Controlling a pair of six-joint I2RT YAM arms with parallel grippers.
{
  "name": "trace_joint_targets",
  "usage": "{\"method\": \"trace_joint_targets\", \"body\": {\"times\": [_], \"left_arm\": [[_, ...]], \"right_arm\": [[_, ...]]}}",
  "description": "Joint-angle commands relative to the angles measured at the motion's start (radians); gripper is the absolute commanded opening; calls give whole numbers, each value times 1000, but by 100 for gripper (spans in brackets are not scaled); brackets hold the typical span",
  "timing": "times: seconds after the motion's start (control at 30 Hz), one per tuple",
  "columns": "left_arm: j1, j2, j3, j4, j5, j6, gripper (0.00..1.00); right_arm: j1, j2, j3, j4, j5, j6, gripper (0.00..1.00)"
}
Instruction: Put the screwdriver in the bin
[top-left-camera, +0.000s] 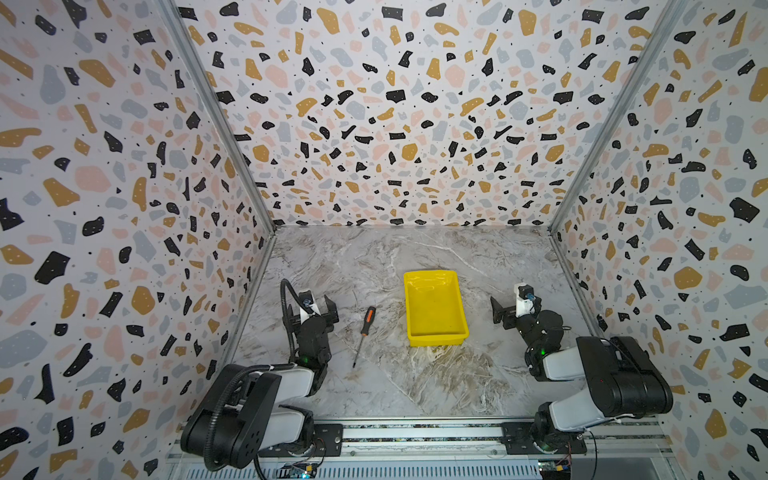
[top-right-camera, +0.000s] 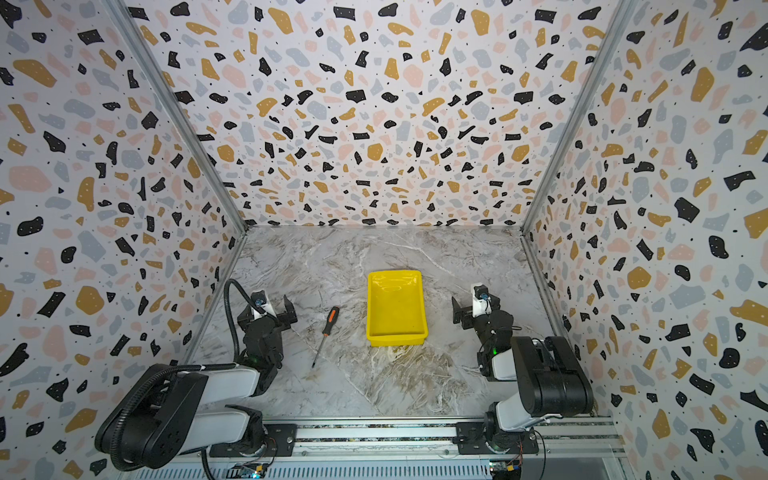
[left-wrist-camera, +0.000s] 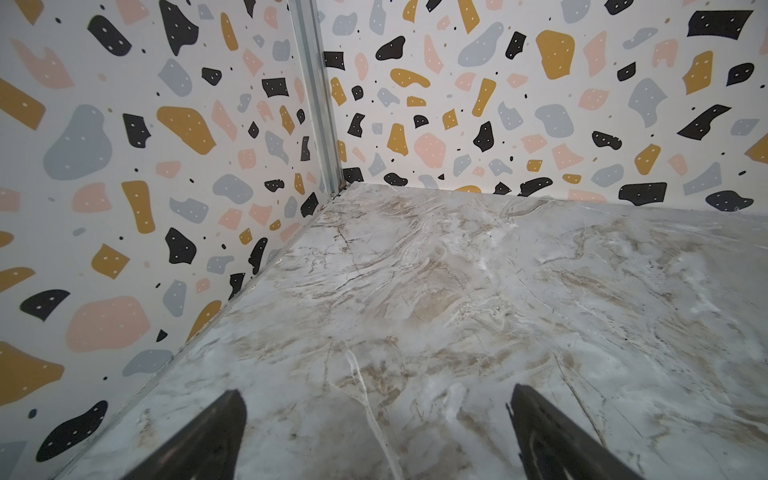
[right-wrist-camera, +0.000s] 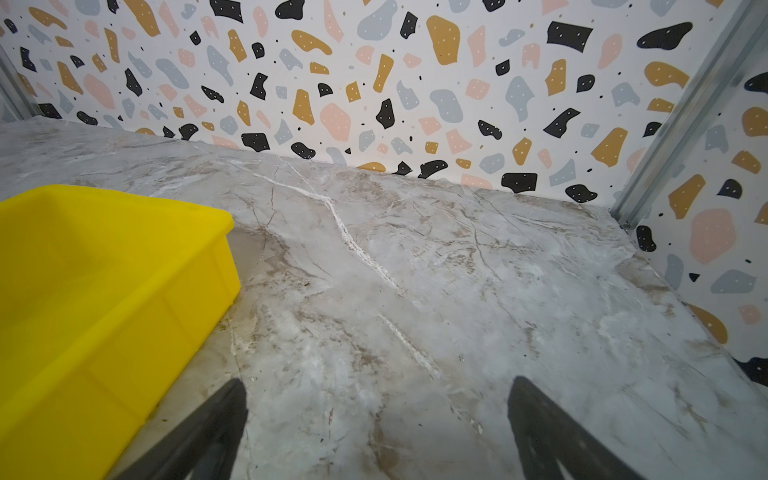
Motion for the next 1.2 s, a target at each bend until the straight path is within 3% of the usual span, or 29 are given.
{"method": "trace_joint_targets", "body": {"times": [0.0,0.43,0.5,0.6,0.67,0.73,0.8,0.9,0.97,1.03,1.17], "left_arm": [[2,-12,8,33,-6,8,100],[1,-30,6,26,13,24,100],[0,-73,31,-56,65,37,100],[0,-155,159,-352,124,27,100],[-8,-205,221,-476,152,-9,100],[-10,-278,222,-514,246,-82,100],[-13,-366,228,-588,354,-174,100],[-13,-471,259,-795,441,-325,100],[-14,-516,270,-940,469,-329,100],[-12,-549,253,-1004,386,-364,100],[-13,-587,173,-1050,249,-457,100]], "right_arm": [[-2,-11,4,22,-6,-5,99],[13,-25,-23,57,16,-19,99],[37,-46,-71,138,59,-33,99],[82,-147,-134,178,177,-34,99],[129,-302,-121,-12,287,-28,99],[180,-482,-7,-389,385,4,99],[211,-600,129,-696,369,64,99],[258,-692,239,-970,291,122,99],[253,-719,264,-1148,329,323,99],[236,-725,237,-1350,463,609,99],[145,-722,178,-1390,310,631,99]]}}
